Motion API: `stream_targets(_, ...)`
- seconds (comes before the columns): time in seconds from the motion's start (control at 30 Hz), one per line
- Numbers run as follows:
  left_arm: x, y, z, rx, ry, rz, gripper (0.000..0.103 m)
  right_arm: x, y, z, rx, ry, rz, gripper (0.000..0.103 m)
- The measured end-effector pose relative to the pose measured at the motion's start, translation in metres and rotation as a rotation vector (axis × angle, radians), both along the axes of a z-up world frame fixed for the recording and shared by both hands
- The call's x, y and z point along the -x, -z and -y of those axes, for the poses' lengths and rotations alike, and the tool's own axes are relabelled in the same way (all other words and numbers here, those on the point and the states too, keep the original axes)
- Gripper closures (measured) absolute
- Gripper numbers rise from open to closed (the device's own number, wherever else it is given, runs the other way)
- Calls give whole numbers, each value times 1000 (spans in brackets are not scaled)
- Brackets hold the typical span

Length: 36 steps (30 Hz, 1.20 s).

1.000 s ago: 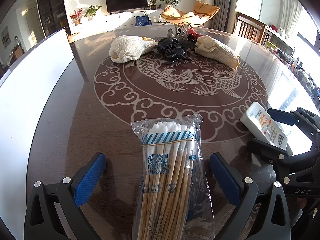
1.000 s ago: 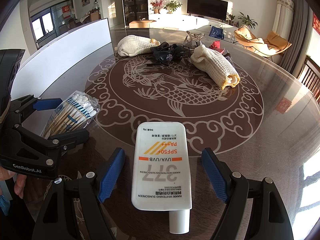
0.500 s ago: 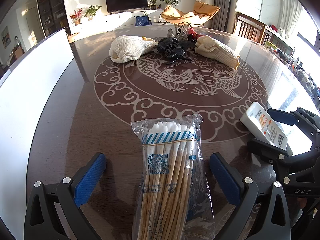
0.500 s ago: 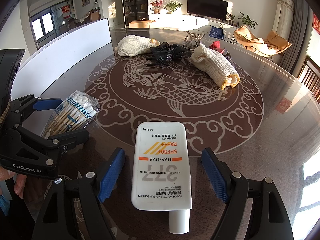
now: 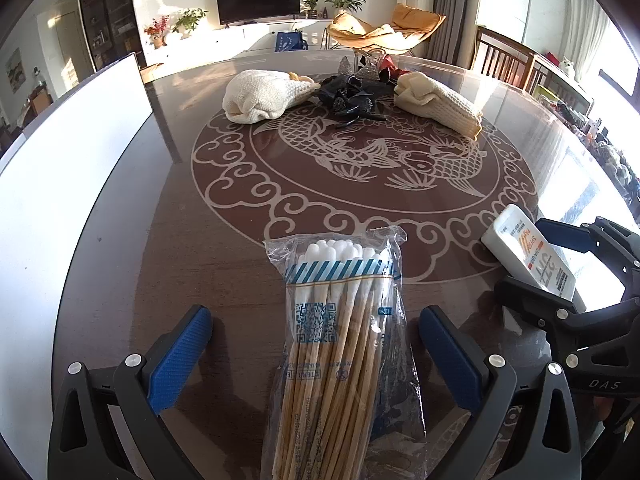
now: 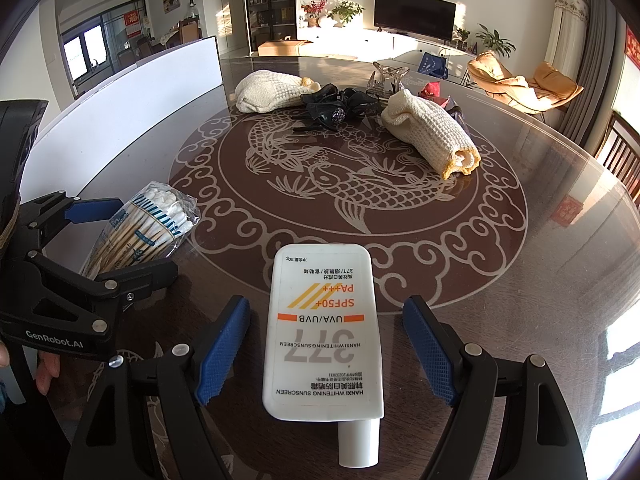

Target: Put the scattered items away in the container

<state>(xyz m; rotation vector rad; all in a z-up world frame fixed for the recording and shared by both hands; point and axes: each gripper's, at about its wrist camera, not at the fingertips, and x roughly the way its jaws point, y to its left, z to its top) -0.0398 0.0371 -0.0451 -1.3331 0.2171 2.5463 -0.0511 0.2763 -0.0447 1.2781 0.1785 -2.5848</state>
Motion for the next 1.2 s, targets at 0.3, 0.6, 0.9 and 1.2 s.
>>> stream_targets(0.3,-10,-9,0,-23,64,-31,63,-5,-3,2,-5,23,-15,52)
stream_targets(0.6,-32,-36,27,-200,42,-17,75,-36,-26,-3,58,44,-39,52)
stream_targets(0.9,-46,-65,30,-210,47,-104,75,-40,-60,-3,151,39,-94,52)
stream_targets(1.2,-51,-96,72,-263,-30,-133,75,-22,-84,33,206,-44,-93,52)
